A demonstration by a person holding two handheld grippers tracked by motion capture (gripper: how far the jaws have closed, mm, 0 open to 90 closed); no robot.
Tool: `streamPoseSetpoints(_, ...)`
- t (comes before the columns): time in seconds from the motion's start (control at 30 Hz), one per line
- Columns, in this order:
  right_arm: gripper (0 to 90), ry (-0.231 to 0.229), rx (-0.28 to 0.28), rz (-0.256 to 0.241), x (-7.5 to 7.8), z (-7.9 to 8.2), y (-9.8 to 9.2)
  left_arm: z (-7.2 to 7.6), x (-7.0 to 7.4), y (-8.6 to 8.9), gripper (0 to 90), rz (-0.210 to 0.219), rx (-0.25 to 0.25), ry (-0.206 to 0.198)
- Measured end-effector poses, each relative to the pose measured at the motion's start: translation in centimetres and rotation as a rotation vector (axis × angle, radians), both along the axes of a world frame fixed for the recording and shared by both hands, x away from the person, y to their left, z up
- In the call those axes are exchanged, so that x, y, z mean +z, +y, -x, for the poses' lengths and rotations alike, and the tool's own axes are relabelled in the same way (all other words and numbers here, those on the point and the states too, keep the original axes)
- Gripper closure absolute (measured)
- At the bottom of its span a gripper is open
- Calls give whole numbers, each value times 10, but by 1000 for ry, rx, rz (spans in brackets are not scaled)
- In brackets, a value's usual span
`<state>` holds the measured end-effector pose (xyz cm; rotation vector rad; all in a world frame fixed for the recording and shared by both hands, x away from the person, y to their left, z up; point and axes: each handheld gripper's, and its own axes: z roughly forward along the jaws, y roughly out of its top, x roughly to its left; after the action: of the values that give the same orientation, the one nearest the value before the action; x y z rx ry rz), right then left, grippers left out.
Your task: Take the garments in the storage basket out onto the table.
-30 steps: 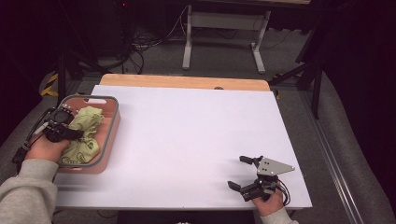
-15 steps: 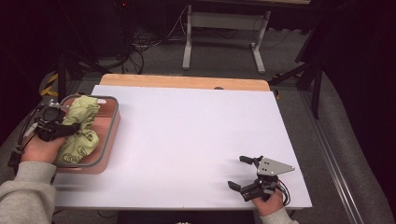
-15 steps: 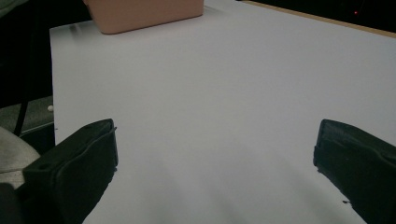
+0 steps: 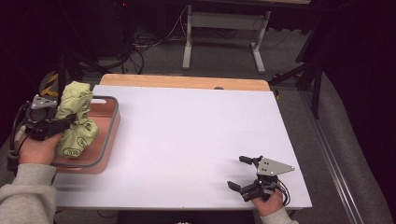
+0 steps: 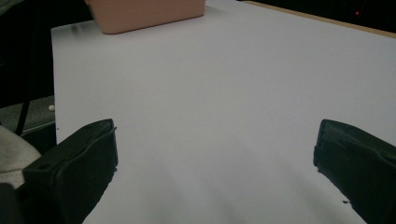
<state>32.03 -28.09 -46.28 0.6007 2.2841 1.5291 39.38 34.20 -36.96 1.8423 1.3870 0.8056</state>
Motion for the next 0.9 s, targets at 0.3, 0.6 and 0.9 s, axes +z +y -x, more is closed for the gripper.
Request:
streamPoseSetpoints(0.3, 5, -2, 1, -1, 1, 0, 0, 9, 10, 2, 586, 75, -13, -93)
streamPoseSetpoints(0.6, 5, -5, 5, -8, 2, 1, 0, 16, 15, 7, 586, 187, -41, -150)
streamPoseSetpoints(0.9, 5, -12, 8, -12, 3, 3, 0, 24, 23, 3, 586, 235, -80, -218)
